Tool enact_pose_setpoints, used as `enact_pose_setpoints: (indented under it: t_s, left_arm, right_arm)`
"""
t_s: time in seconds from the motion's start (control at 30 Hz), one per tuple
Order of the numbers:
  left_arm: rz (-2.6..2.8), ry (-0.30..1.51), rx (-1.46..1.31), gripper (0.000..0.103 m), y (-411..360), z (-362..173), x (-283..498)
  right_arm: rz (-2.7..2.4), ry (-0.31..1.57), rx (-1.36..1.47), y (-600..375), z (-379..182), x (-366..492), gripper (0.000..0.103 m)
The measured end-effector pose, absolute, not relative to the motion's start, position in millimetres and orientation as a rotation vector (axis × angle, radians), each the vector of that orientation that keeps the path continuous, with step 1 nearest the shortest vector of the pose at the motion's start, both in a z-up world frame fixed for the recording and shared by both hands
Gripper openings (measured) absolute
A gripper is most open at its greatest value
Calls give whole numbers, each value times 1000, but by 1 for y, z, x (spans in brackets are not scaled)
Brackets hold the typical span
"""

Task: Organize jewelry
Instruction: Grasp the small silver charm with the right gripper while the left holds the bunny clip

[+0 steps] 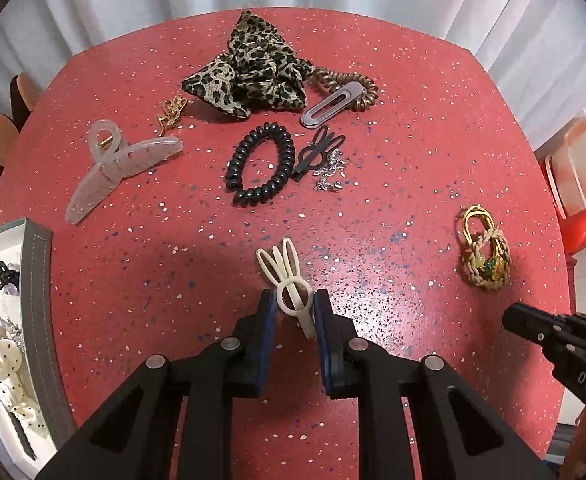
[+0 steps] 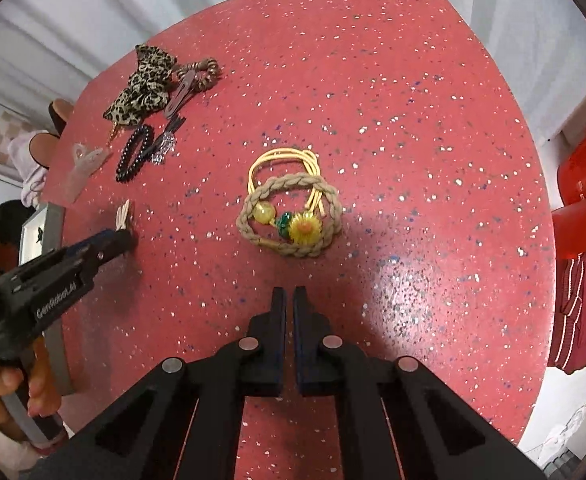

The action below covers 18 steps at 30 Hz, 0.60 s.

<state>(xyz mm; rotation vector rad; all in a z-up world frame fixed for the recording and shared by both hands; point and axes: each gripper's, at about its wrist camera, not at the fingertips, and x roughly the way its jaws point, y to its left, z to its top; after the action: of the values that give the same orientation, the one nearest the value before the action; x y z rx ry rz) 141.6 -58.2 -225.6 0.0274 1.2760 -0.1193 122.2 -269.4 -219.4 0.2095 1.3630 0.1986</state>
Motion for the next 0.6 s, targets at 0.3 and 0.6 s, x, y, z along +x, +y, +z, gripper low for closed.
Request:
enact_pose_setpoints:
  t_s: [0.3, 0.6]
  left_arm:
    - [-116, 1271, 14, 21, -50, -223, 138]
    - [-80, 1259, -8, 21, -27, -219, 138]
  right_arm:
    - [232, 1363, 223, -253, -217, 142, 17]
    - [345, 1320, 218, -198, -206, 186, 30]
